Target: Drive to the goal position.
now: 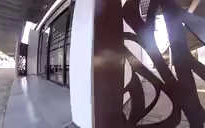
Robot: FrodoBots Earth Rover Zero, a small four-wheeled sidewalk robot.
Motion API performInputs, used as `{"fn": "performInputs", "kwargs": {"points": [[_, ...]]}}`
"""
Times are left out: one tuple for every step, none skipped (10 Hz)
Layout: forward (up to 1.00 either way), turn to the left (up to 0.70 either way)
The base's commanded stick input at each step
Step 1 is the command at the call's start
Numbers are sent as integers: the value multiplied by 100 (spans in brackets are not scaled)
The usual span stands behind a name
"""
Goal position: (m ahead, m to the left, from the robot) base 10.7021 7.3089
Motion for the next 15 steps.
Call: {"fn": "performInputs", "kwargs": {"points": [[0, 0], [0, 0], [0, 0], [0, 0], [-50, 0], [-60, 0], [-70, 0], [-70, 0], [-70, 0], [-70, 0], [-70, 0], [-70, 0], [-70, 0], [-70, 0], [-70, 0]]}}
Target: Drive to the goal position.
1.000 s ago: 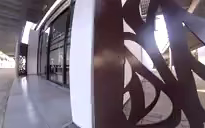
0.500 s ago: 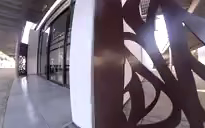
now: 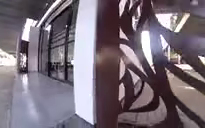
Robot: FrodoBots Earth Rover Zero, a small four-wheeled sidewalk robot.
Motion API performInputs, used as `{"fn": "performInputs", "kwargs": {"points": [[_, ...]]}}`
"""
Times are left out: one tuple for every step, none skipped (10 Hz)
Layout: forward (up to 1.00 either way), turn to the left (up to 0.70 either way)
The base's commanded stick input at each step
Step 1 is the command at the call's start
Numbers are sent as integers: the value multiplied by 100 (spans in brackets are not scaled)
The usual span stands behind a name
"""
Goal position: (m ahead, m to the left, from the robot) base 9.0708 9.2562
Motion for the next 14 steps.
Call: {"fn": "performInputs", "kwargs": {"points": [[-70, 0], [-70, 0], [-70, 0], [-70, 0], [-70, 0], [-47, 0], [-23, 0], [-11, 0], [-3, 0], [0, 0], [0, 0], [-13, 0], [-35, 0], [-70, 0]]}}
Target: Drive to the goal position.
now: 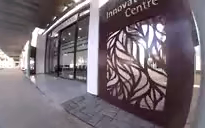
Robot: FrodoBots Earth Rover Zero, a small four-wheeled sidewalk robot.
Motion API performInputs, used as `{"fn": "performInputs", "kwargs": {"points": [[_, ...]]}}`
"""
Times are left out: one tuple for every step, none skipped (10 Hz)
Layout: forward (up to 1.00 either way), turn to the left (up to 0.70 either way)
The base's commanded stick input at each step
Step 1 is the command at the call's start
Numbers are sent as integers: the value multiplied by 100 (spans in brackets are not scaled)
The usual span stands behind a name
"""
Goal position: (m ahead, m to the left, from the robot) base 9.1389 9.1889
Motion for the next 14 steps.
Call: {"fn": "performInputs", "kwargs": {"points": [[-70, 0], [-70, 0], [-70, 0], [-70, 0], [0, 0], [0, 0], [0, 6], [0, 40], [0, 70], [0, 70], [0, 70], [0, 70], [0, 70], [0, 70]]}}
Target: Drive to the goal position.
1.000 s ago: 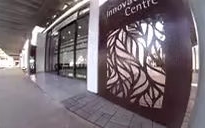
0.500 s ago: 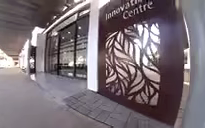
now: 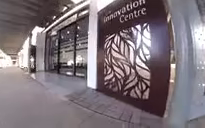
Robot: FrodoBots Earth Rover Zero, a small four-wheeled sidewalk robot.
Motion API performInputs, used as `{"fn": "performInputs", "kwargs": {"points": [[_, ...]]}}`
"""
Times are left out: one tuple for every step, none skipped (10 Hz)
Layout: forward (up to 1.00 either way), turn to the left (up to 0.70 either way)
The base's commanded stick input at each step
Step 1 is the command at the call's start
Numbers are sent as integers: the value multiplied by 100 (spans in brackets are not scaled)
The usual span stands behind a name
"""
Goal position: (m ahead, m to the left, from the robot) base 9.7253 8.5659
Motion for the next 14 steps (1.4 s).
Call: {"fn": "performInputs", "kwargs": {"points": [[0, 70], [0, 70], [0, 70], [0, 70], [0, 70], [0, 70], [0, 70], [0, 70], [0, 70], [0, 70], [0, 70], [0, 70], [0, 70], [0, 70]]}}
